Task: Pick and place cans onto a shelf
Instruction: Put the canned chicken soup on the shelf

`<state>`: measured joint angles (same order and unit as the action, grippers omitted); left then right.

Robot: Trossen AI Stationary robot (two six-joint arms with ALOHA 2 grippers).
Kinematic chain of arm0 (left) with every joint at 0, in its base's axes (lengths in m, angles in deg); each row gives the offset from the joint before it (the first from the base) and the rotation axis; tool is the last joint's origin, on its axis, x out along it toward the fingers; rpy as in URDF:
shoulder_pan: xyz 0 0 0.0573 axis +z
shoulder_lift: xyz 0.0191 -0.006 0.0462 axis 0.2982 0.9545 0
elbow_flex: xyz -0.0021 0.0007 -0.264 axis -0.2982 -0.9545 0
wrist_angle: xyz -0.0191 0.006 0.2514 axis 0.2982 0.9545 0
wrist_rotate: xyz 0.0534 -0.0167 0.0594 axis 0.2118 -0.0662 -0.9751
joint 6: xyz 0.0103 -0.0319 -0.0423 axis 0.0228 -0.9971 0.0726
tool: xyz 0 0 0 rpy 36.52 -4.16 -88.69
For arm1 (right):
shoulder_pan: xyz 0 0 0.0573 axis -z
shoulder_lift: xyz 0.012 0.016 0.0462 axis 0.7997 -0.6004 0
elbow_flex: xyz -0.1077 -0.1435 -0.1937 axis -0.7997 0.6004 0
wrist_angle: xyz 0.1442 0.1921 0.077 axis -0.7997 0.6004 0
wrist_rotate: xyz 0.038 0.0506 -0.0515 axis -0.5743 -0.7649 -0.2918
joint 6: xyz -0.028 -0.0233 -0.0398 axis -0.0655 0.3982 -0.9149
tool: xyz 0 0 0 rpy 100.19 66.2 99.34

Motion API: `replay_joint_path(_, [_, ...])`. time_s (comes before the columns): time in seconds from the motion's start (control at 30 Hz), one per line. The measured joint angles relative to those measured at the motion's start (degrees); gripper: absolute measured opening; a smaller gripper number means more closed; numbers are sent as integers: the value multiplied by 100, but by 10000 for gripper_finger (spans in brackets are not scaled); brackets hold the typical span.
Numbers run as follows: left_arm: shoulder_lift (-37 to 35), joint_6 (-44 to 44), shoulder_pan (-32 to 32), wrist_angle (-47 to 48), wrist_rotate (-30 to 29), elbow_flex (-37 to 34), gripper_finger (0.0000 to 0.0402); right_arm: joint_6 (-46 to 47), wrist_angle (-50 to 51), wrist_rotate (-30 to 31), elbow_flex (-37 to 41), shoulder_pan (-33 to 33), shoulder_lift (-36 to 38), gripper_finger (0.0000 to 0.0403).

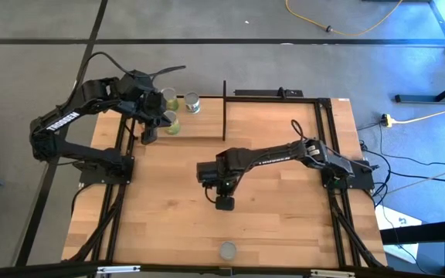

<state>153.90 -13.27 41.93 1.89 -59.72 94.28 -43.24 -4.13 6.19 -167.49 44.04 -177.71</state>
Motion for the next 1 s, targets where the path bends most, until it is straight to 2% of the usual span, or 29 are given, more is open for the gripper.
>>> replay_joint_path(0.2, [0, -2, 0, 2, -2, 0, 40, -51, -110, 261, -225, 7, 11, 23])
replay_joint_path(0.37, [0, -4, 0, 20, -2, -1, 40, -159, -380, 266, 13, -20, -26, 15])
replay_joint_path(0.73, [0, -2, -2, 20, 0, -2, 40, -195, -859, 463, 561, -22, -37, 34])
replay_joint_path(1.0, [2, -2, -2, 20, -87, -2, 40, -188, -832, 518, 282, -24, -37, 34])
